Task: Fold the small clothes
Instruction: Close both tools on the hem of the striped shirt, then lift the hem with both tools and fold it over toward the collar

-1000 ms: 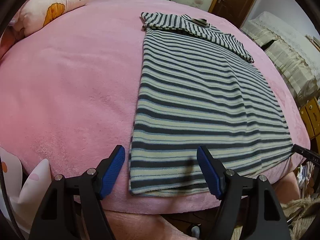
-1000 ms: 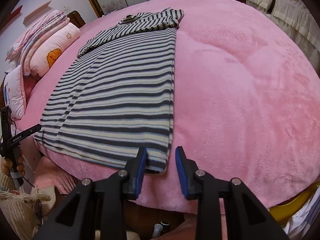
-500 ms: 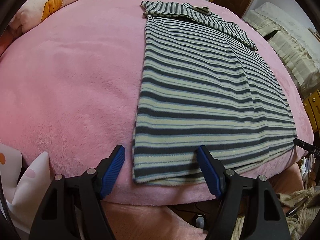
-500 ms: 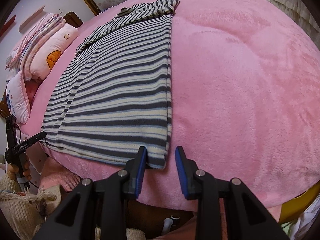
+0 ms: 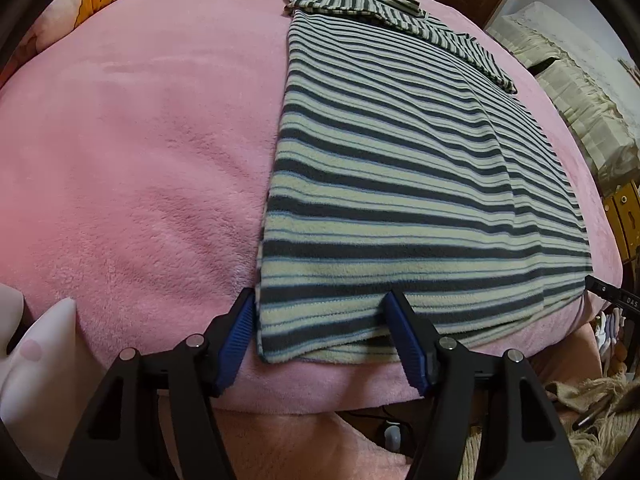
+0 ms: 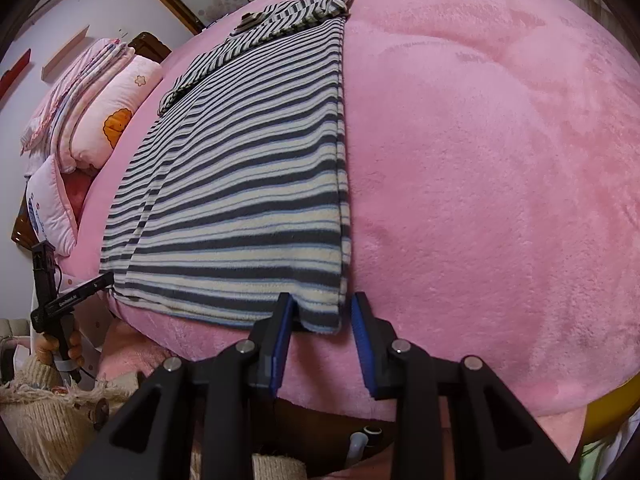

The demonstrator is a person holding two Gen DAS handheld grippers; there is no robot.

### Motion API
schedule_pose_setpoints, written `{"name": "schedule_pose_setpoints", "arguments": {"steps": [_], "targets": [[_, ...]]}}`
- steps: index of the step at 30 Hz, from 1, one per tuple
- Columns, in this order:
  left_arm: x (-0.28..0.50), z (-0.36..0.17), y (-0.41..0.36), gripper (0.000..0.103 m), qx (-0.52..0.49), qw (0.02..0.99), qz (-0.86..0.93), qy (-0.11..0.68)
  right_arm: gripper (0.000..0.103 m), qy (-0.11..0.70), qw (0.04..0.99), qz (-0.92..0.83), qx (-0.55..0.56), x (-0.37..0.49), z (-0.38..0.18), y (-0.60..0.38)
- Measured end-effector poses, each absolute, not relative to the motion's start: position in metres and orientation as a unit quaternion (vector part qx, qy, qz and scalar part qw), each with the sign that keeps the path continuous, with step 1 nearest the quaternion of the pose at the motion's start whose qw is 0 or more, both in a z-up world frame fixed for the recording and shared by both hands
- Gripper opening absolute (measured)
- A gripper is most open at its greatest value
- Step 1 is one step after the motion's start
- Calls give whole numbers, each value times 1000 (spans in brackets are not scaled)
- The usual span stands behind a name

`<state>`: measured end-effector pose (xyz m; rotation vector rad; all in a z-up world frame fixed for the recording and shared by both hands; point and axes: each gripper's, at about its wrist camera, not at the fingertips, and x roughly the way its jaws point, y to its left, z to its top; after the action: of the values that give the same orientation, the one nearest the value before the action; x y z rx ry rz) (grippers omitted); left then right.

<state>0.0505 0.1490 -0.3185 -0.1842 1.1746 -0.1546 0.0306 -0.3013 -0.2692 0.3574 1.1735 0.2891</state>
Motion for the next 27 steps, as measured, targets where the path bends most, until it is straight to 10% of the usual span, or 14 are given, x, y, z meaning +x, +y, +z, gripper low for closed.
{"name": "schedule_pose_setpoints", "arguments": {"steps": [5,10,13,27], "targets": [[52,-319,148,62,-96,826,-69,551,30,550,804,135,179,32,-272,-301],[52,-320,157,13,-149,816,-62,554,23,550,805,137,173,32,-270,-300],[50,-317,152,7,-141,818,-50,556,9,551,808,139,158,31,-267,-295],[49,-257,168,5,-248,827,-68,500,7,477,842,172,183,25,-203,-307]]}}
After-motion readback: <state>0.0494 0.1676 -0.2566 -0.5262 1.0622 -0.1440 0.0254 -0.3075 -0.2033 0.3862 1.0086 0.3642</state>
